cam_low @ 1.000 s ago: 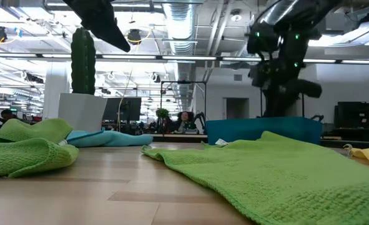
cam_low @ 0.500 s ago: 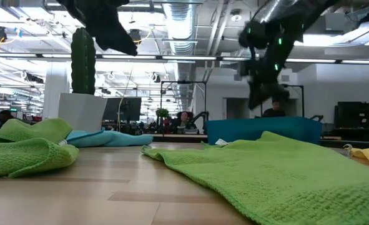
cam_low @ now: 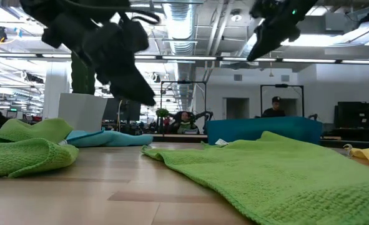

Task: Fold microfiber towels
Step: Fold the right green microfiber towel

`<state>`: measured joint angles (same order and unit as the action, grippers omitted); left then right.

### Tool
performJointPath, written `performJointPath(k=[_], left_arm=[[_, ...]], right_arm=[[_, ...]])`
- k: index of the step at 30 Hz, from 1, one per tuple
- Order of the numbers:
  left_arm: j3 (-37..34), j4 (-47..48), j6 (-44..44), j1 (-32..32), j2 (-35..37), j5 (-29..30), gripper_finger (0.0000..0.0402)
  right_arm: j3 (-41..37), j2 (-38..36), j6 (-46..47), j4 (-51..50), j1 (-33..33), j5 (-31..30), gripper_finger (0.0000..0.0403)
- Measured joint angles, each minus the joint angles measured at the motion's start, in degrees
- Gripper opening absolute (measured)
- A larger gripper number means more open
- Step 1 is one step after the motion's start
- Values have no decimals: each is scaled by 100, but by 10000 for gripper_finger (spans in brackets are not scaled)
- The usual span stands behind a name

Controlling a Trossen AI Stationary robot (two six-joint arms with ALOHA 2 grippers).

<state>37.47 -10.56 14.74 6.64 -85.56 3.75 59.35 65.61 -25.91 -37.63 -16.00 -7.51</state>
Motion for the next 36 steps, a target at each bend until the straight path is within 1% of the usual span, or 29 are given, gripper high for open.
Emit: performJointPath(k=[4, 9, 12, 17, 19, 21, 25, 26, 27, 30, 36], left_arm=[[335, 72, -28, 95, -688, 103, 190], [525, 10, 57, 153, -1350, 107, 190], [539, -2, 93, 176, -1628, 313, 190], [569, -75, 77, 178, -1920, 404, 186], [571, -13, 70, 199, -1925, 452, 168], [571, 42, 71, 224, -1929, 562, 135], [600, 252, -2, 310, -1787, 597, 34], [655, 389, -59, 340, -1720, 592, 17], [713, 625, -108, 363, -1637, 575, 12], [988, 1698, -304, 438, -1325, 601, 11], [1886, 3858, -582, 645, -597, 1006, 3]], right_arm=[[-4, -80, 153, 3, 268, -4, 93], [-7, -71, 250, -106, 488, -4, 93], [-7, -70, 299, -180, 573, -4, 93], [-7, -69, 457, -221, 665, -4, 93], [-7, -69, 510, -227, 660, -3, 93], [-42, -69, 572, -191, 659, 6, 93], [-333, -67, 691, 55, 661, 227, 93], [-391, -64, 694, 81, 661, 337, 93], [-454, -64, 696, 128, 661, 434, 93], [-701, 5, 704, 551, 665, 677, 93], [-804, 401, 701, 1163, 678, 1097, 93]])
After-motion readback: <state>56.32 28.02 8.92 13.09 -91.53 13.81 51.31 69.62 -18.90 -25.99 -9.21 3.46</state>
